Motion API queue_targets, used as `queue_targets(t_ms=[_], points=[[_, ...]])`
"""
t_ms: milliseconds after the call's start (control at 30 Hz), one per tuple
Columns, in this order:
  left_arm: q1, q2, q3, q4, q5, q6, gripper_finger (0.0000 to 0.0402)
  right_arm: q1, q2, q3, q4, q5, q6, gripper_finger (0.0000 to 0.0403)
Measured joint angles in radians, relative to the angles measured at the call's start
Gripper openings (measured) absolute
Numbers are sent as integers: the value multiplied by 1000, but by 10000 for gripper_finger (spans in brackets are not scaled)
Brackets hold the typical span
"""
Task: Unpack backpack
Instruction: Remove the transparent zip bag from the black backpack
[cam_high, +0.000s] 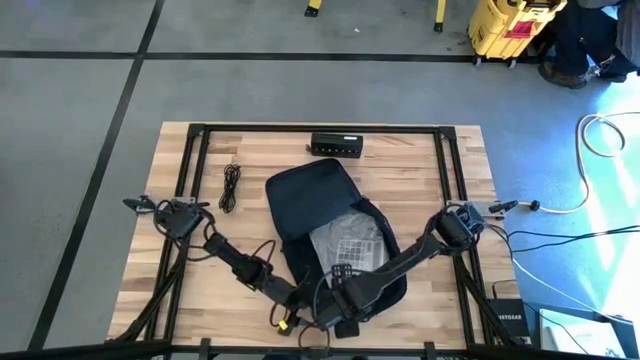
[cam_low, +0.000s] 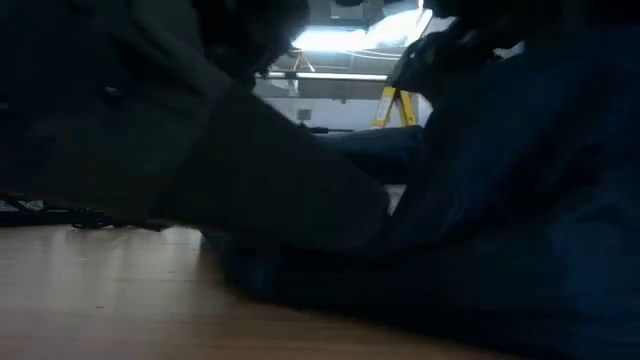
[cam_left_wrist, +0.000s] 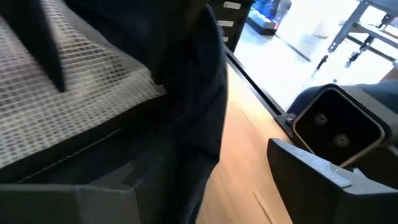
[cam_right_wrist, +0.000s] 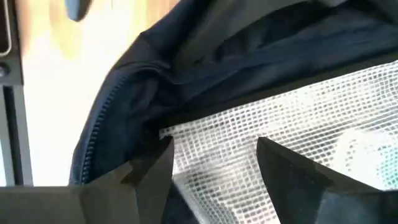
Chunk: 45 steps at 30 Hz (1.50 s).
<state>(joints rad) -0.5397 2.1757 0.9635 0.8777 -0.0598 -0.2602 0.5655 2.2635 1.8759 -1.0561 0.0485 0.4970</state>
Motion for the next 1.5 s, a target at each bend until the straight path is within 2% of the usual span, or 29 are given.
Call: queue_targets(t_ms=[167, 367, 567, 700, 833, 933, 967, 1233, 1400, 1500], points=[[5, 0, -1, 6, 0, -2, 237, 0, 33, 0, 15, 9, -10, 212], [5, 0, -2, 6, -2, -6, 237, 15, 82, 4, 20, -31, -58, 212], [4, 0, -2, 3, -3, -6, 237, 21, 86, 4, 14, 70, -36, 203], [4, 0, -2, 2, -3, -4, 237, 19, 88, 4, 12, 139, -15, 161], [4, 0, -2, 1, -6, -2, 237, 17, 91, 2, 9, 204, 29, 85], [4, 1, -3, 0, -7, -2, 237, 16, 93, 0, 7, 212, 41, 20], [5, 1, -3, 1, -8, -3, 237, 16, 93, 0, 6, 213, 45, 10], [4, 1, -3, 2, -7, -6, 237, 17, 88, 8, -41, 270, 57, 2], [4, 1, -3, 3, -5, -6, 237, 16, 84, 78, -136, 304, 57, 0], [4, 1, -3, 3, -3, -6, 237, 15, 82, 106, -116, 292, 72, 1]])
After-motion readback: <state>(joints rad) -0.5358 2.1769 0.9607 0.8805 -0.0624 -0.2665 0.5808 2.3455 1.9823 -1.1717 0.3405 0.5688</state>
